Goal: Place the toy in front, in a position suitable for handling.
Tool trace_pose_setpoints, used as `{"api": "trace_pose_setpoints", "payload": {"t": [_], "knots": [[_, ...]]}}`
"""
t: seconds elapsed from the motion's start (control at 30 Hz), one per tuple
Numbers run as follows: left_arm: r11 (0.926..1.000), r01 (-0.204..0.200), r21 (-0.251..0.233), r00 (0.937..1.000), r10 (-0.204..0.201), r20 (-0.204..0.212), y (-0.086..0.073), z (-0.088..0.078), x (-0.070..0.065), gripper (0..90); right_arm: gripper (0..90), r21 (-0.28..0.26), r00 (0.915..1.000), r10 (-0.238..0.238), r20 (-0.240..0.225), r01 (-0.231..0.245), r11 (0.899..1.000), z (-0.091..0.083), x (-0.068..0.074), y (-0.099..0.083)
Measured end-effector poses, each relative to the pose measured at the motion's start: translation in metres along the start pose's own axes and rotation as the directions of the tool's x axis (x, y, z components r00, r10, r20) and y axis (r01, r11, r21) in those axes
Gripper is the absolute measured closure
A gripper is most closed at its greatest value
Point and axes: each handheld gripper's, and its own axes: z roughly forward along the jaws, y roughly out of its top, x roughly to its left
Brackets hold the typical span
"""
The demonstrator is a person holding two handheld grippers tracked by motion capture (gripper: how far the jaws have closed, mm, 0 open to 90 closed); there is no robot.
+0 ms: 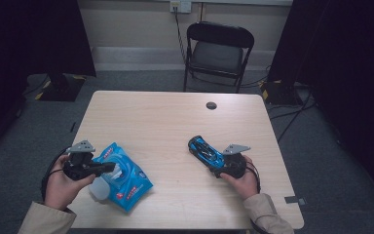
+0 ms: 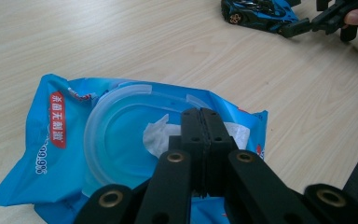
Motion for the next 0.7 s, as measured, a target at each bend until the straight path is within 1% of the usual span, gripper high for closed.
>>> {"api": "trace_pose_setpoints", "payload": {"t": [0.13, 0.17, 0.2, 0.23, 0.27, 0.3, 0.33, 0.37, 0.4, 0.47, 0.53, 0.63, 0.7], "knots": [[1.0, 0.003, 0.002, 1.0, -0.003, 0.002, 0.002, 0.0, -0.001, 89.9, 24.1, 0.0, 1.0, 0.0, 0.0, 0.0, 1.0, 0.0, 0.0, 0.0], [0.9999, 0.01, -0.002, 0.9999, -0.01, 0.003, 0.003, -0.001, -0.002, 89.9, 24.1, 0.0, 1.0, 0.0, 0.0, 0.0, 1.0, 0.0, 0.0, 0.0], [0.9999, 0.01, -0.005, 0.9999, -0.01, 0.003, 0.004, -0.001, -0.002, 89.9, 24.1, 0.0, 1.0, 0.0, 0.0, 0.0, 1.0, 0.0, 0.0, 0.0], [1.0, 0.008, 0.003, 0.9999, -0.008, 0.01, 0.005, -0.002, -0.002, 89.9, 24.1, 0.0, 1.0, 0.0, 0.0, 0.0, 1.0, 0.0, 0.0, 0.0], [1.0, 0.005, -0.002, 1.0, -0.005, 0.008, 0.006, -0.002, -0.003, 89.9, 24.1, 0.0, 1.0, 0.0, 0.0, 0.0, 1.0, 0.0, 0.0, 0.0], [0.9999, 0.012, -0.008, 0.9999, -0.012, 0.01, 0.007, -0.002, -0.004, 89.9, 24.1, 0.0, 1.0, 0.0, 0.0, 0.0, 1.0, 0.0, 0.0, 0.0], [1.0, 0.007, -0.004, 0.9999, -0.007, 0.01, 0.009, -0.003, -0.004, 89.9, 24.1, -0.001, 1.0, 0.001, 0.0, -0.001, 1.0, 0.0, 0.0, 0.0], [0.9999, 0.004, -0.014, 1.0, -0.004, 0.007, 0.01, -0.003, -0.004, 89.9, 24.1, 0.0, 1.0, 0.0, 0.0, 0.0, 1.0, 0.0, 0.0, 0.0], [0.9998, 0.01, -0.018, 0.9999, -0.009, 0.011, 0.012, -0.003, -0.005, 89.9, 24.1, 0.0, 1.0, 0.0, 0.0, 0.0, 1.0, 0.0, 0.0, 0.0], [0.9997, 0.006, -0.025, 0.9999, -0.006, 0.015, 0.015, -0.005, -0.005, 90.0, 24.1, 0.0, 1.0, 0.0, 0.0, 0.0, 1.0, 0.0, 0.0, 0.0], [0.9992, 0.014, -0.038, 0.9998, -0.013, 0.017, 0.02, -0.006, -0.006, 90.0, 24.1, -0.001, 1.0, 0.001, 0.0, -0.001, 1.0, 0.0, 0.0, 0.0], [0.9992, -0.001, -0.041, 0.9999, 0.002, 0.013, 0.028, -0.006, -0.01, 90.0, 24.1, 0.0, 1.0, 0.0, 0.0, 0.0, 1.0, 0.0, 0.0, 0.0], [0.9991, -0.009, -0.041, 0.9998, 0.009, 0.02, 0.033, -0.007, -0.012, 90.0, 24.1, 0.0, 1.0, 0.001, 0.0, -0.001, 1.0, 0.0, 0.0, 0.0]]}}
